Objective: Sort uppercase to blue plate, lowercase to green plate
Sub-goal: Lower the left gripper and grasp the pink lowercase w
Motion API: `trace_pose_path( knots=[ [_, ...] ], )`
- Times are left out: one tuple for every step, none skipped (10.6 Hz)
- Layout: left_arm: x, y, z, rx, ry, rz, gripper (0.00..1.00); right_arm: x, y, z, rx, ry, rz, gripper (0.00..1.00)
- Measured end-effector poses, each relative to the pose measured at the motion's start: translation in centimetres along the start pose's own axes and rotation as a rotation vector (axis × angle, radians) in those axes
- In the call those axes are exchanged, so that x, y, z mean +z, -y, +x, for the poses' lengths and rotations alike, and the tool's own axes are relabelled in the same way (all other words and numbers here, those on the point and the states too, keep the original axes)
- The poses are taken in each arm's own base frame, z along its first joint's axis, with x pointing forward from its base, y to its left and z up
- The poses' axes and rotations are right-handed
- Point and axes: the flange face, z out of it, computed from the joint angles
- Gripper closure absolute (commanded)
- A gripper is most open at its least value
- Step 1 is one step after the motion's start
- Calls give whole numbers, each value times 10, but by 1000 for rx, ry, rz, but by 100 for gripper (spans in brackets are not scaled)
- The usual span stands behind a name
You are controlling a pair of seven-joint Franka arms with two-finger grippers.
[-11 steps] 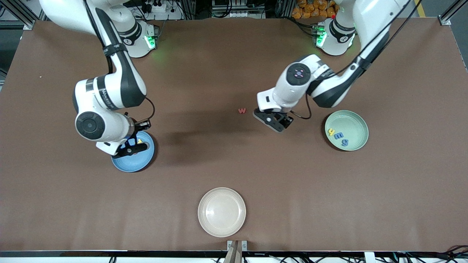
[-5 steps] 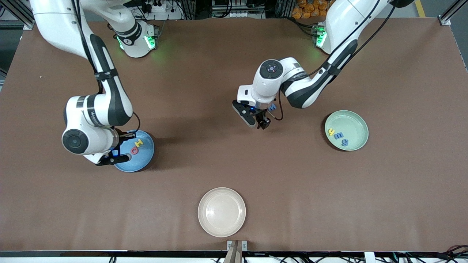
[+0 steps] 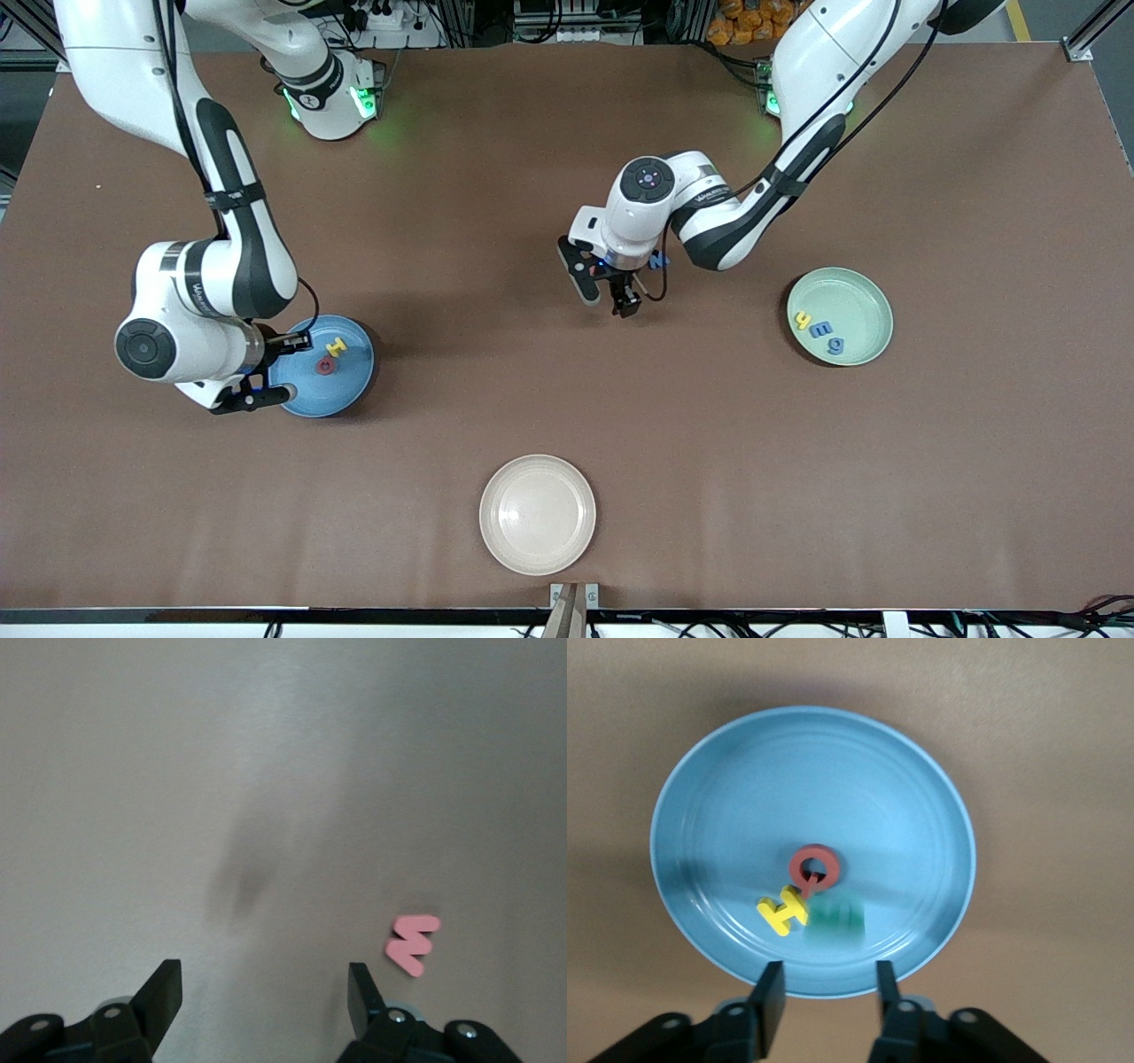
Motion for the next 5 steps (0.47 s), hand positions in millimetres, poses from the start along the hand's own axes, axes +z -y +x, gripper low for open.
trace_pose_path(
  knots=[
    [1,-7,2,24,1,-3,15,-11,-2,1,-5,-22,0,0],
    [2,-12,4,62,3,-5,15,-29,-2,0,-7,-55,-1,0],
    [5,-16,5,111,4,-10,15,-54,-4,-5,-7,-98,1,0],
    [7,-21,6,160,6,-15,16,-81,-6,-12,-7,-142,3,0],
    [9,-26,7,200,6,-21,15,-104,-7,-20,-6,-179,6,0]
  ],
)
